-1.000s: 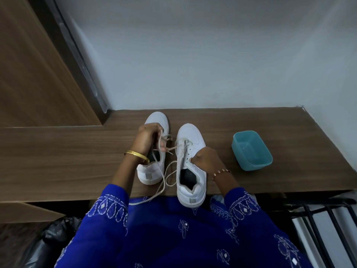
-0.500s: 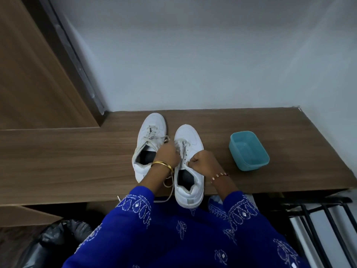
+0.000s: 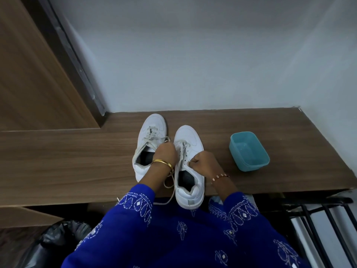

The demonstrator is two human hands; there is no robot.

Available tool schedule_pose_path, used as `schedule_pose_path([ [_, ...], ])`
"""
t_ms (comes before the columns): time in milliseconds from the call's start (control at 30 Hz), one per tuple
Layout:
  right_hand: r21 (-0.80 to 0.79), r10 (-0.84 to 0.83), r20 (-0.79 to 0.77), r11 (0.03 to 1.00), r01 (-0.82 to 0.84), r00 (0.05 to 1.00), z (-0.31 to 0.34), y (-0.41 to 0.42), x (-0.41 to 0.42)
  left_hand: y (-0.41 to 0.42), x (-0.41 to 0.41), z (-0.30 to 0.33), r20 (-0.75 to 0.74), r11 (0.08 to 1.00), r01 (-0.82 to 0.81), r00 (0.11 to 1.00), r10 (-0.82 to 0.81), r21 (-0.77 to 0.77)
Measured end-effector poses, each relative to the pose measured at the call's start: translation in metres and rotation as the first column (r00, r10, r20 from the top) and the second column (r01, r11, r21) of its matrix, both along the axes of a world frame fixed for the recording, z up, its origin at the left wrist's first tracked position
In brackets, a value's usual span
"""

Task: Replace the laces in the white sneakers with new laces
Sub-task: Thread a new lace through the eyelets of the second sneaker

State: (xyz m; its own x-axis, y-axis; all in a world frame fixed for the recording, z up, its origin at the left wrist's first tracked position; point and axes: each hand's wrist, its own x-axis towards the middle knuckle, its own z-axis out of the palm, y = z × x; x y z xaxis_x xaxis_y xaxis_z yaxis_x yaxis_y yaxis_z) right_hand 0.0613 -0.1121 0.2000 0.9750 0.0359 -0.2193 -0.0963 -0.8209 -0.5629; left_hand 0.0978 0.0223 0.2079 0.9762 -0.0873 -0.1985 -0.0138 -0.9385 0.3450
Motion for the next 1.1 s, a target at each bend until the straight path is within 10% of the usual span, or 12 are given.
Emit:
schedule_pose_path([
  [667, -0.013, 0.012, 0.078, 1.0, -0.011, 0.997, 0.008, 0.002, -0.023, -0.018, 0.01, 0.001, -0.233, 0.763, -0.334, 0.941, 0.243, -0.553],
  [1100, 0.255, -0.276, 0.081, 0.935, 0.248, 0.958, 0.004, -0.002, -0.023, -0.007, 0.029, 0.029, -0.465, 0.041, -0.474, 0.874, 0.139, -0.88],
])
